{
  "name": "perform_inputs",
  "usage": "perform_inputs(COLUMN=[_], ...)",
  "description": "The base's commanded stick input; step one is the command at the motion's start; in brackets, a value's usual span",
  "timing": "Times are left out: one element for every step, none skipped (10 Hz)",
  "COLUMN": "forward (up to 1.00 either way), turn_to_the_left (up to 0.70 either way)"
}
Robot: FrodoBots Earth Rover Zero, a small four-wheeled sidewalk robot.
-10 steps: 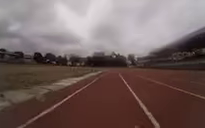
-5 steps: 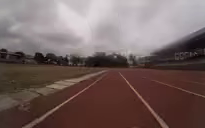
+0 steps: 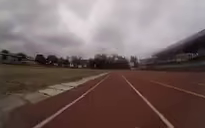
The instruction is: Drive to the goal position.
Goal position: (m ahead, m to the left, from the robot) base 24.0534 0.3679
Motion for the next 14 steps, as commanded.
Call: perform_inputs(forward=[1.00,1.00,1.00,1.00,1.00,1.00,1.00,1.00,1.00,1.00,1.00,1.00,1.00,1.00], turn_to_the_left=[-0.23,-0.33,-0.39,-0.40,-0.40,-0.40,-0.37,-0.24,0.00,0.00,-0.40,-0.40,-0.40,-0.40])
